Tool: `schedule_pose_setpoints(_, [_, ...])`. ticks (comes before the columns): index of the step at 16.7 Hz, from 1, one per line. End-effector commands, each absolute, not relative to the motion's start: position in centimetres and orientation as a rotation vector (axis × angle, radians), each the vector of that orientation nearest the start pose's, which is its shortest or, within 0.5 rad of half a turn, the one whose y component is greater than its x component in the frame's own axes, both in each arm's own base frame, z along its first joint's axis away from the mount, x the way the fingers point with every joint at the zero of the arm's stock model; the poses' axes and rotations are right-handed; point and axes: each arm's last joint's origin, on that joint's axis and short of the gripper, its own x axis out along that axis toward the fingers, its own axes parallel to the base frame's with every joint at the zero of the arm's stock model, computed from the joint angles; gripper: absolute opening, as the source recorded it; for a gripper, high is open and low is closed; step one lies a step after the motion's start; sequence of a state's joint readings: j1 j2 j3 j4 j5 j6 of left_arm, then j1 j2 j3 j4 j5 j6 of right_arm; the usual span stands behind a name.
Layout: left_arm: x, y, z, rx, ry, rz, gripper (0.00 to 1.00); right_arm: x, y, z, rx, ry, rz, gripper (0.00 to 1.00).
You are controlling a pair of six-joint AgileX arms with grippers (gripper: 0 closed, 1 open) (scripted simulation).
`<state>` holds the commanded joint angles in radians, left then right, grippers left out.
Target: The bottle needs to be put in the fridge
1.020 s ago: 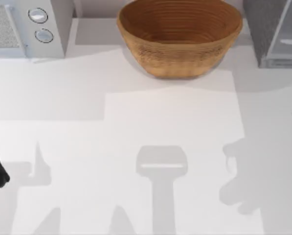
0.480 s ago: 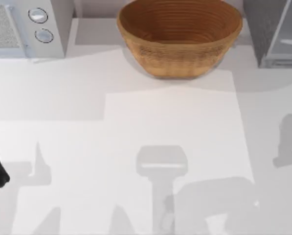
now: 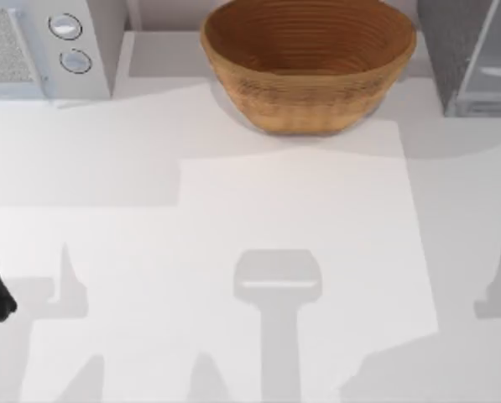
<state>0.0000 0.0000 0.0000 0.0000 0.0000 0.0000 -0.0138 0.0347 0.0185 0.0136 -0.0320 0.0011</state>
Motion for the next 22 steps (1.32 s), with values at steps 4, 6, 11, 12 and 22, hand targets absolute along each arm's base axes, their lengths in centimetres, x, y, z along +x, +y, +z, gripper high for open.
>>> schedule_pose_setpoints(4, [10.6,-0.1,16.0,0.0,0.0,0.0,1.0,10.6,-0.1,16.0,0.0,0.0,0.0,0.01])
schedule_pose_setpoints(6, [10.6,-0.1,16.0,0.0,0.0,0.0,1.0,10.6,-0.1,16.0,0.0,0.0,0.0,0.01])
schedule_pose_setpoints(11, [10.6,-0.1,16.0,0.0,0.0,0.0,1.0,10.7,-0.2,17.6,0.003,-0.032,-0.005,0.01])
schedule_pose_setpoints(12, [10.6,-0.1,16.0,0.0,0.0,0.0,1.0,10.9,-0.3,18.5,0.005,-0.05,-0.006,0.01])
schedule_pose_setpoints(22, [10.6,-0.1,16.0,0.0,0.0,0.0,1.0,23.0,-2.8,26.6,0.014,-0.08,0.0,0.01])
